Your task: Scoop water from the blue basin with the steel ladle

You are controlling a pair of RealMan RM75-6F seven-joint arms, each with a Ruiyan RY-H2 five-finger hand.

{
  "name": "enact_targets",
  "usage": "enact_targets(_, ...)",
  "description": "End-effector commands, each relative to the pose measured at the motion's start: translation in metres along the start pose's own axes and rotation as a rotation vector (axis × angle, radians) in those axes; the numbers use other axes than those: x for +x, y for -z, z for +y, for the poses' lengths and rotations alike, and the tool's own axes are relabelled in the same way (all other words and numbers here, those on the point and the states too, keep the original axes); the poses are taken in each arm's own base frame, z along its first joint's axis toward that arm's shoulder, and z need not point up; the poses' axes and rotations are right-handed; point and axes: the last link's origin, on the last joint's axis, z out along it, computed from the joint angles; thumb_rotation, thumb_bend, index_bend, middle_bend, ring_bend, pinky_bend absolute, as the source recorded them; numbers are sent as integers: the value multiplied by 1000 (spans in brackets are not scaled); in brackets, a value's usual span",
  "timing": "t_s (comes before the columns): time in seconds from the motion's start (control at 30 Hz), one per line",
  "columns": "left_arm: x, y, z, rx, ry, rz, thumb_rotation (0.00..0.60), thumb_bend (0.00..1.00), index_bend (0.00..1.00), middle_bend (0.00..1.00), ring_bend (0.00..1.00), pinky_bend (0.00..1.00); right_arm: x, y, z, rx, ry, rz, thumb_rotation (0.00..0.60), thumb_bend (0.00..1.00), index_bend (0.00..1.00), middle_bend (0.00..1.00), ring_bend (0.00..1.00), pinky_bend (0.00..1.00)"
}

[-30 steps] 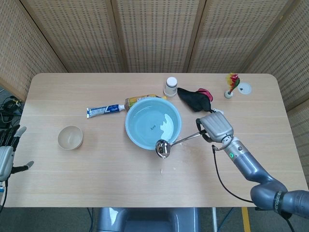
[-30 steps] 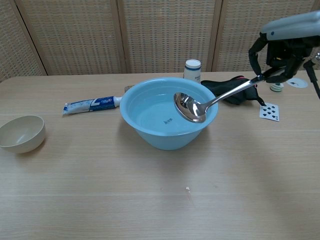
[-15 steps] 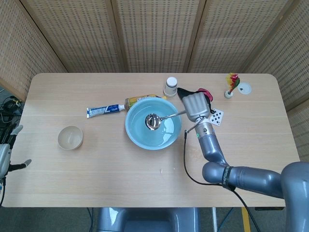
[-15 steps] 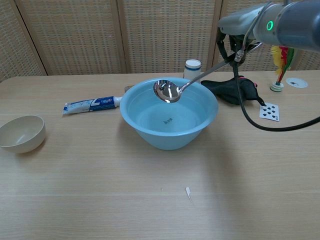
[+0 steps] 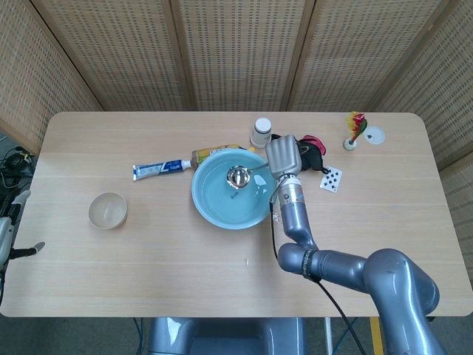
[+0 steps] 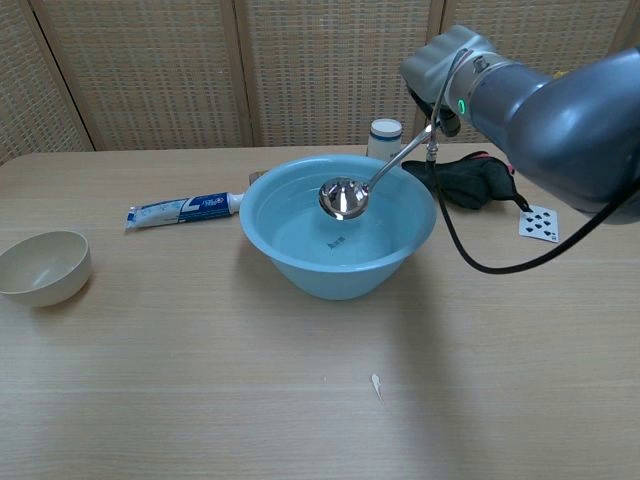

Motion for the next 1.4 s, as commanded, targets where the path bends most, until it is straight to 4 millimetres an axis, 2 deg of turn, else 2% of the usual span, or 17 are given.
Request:
enact_targets(0.03,0,0,0,1,2,-1,600,0,0,0,0,0,-3,0,-13,24,71,25,600,722,836,959,983,1000)
enact_targets(0.43,0,-3,-2,8,4,-1,600,0,0,0,0,0,-17,3,-38,77,335,121,600,721,847,964,987,1000)
enact_targets(0.8,-2,-2,-1,-1,5,-12,600,0,0,0,0,0,-28,14,-45,111,500,132,600,697,854,964,987,1000)
enact_targets(0.93,-3,-2,0,-2,3,-14,600,0,0,0,0,0,-28,18,-46,104,466,93,600,711,862,964,988,1000)
enact_targets(1.1,-4,-2,1,-6,0,-17,600,0,0,0,0,0,-20,19,-43,74,342,20,600,741,869,965,988,1000)
enact_targets(1.4,-5,-2,1,-7,0,-24,600,0,0,0,0,0,0,15,-21,-23,150,-147,600,750,878,966,988,1000)
